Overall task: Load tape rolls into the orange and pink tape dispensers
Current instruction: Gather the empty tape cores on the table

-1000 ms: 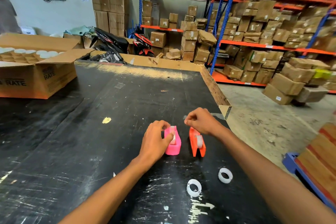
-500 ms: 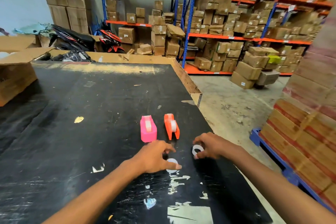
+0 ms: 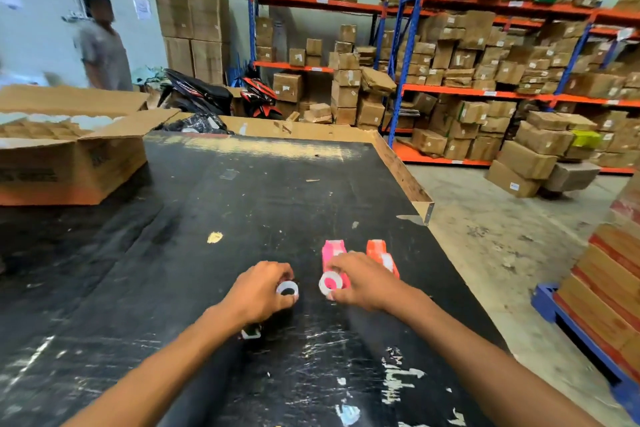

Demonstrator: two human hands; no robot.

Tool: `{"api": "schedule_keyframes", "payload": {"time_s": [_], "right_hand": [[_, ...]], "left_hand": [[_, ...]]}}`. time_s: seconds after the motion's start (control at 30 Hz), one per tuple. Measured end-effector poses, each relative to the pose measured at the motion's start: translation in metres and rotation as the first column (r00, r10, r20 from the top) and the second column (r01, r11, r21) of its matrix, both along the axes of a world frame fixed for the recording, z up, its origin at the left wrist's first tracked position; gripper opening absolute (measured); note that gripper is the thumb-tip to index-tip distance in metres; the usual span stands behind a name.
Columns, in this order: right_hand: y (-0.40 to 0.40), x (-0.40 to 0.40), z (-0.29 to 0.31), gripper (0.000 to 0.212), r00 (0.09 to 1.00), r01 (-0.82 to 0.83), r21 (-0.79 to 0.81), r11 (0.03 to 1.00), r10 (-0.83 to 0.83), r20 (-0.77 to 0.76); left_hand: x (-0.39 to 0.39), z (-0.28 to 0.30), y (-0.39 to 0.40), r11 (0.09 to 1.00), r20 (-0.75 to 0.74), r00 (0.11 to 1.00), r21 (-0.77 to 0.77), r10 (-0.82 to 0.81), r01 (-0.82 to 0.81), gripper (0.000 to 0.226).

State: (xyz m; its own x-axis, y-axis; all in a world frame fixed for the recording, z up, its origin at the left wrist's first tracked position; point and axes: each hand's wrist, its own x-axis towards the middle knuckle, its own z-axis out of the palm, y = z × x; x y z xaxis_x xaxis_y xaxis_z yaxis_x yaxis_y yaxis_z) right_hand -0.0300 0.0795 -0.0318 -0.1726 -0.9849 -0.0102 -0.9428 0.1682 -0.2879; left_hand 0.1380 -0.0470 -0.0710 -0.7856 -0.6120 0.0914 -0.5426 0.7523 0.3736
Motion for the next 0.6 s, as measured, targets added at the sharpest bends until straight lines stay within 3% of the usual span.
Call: {"api": "schedule_keyframes", "payload": {"time_s": [0.13,0.23,0.6], "right_hand": [[-0.045,0.019,0.006,0.036,0.959,-0.092,-0.001,0.996,0.088,-0.271],[-0.063,0.021,0.002,0.042,0.925,-0.072,0.069,0.995,0.092,-0.369],[-0.080,0.021,-0.014,0.046,0.904,-0.036,0.152,0.988,0.097,-0.416]], "left_hand": [[0.011,-0.002,-0.036,0.993,0.048,0.992,-0.038,0.116,-0.114,0.040],[0.006,-0.004,-0.047,0.990,0.095,0.986,-0.045,0.138,-0.135,0.044],[-0.003,-0.003,-0.048,0.998,0.156,0.986,-0.005,0.058,-0.058,0.062]]}}
